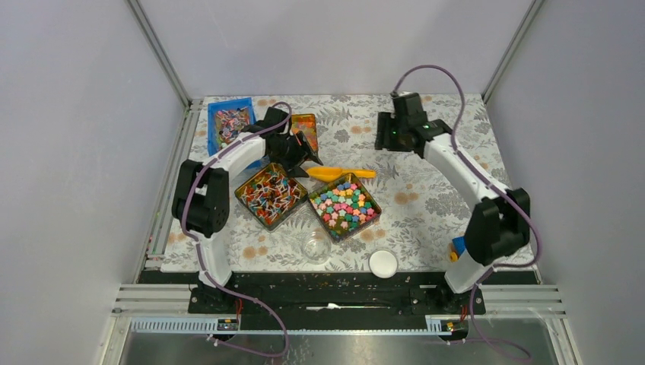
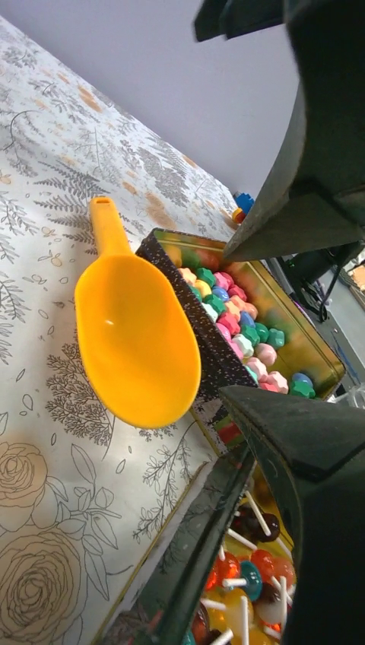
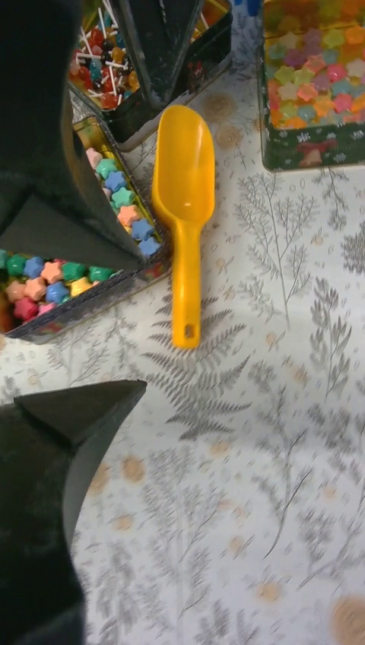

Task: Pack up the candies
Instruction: Pick up the spatula from the center of the board.

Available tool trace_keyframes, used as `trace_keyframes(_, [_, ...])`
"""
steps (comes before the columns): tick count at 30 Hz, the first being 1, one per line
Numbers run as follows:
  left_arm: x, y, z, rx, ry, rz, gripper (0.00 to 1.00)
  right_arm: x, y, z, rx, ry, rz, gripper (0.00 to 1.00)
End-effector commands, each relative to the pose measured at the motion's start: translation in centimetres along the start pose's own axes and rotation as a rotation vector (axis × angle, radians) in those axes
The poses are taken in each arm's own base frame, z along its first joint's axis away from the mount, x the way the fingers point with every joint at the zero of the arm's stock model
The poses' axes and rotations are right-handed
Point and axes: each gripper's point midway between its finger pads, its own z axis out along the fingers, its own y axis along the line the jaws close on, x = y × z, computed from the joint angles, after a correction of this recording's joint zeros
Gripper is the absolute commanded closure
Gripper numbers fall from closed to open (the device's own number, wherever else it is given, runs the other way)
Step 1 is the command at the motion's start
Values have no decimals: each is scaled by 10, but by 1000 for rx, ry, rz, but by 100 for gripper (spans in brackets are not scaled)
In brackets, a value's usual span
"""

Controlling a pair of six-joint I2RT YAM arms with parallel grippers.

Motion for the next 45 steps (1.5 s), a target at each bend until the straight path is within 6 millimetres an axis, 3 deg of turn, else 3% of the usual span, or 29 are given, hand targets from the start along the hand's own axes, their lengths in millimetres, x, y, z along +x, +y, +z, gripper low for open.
trace_keyframes(1, [-19, -14, 7, 1, -68, -21, 39, 5, -19, -45, -5, -18, 67, 33])
trace_keyframes(6, [-25, -4, 27, -55, -60, -30, 44, 19, -33, -66, 31, -23, 57, 18])
trace_keyframes(16, [-40, 8, 54, -124, -79, -37, 58, 35, -22, -76, -39, 37, 72, 17])
trace_keyframes(24, [-40, -3, 56, -72, -67, -12, 82, 40, -19, -78, -64, 55, 55, 17])
trace_keyframes(29, [-41, -29, 41, 20, -82, 9, 100, 38, -14, -79, -89, 71, 43, 17])
trace_keyframes(36, [-49, -78, 10, 168, -117, 21, 100, 27, 3, -88, -190, 57, -27, 14])
trace_keyframes(40, [-53, -104, -8, 249, -107, 18, 100, 30, 14, -89, -279, 75, -114, 10])
trace_keyframes(45, [-48, -132, -34, 371, -23, 22, 100, 36, 14, -88, -311, 89, -219, 11])
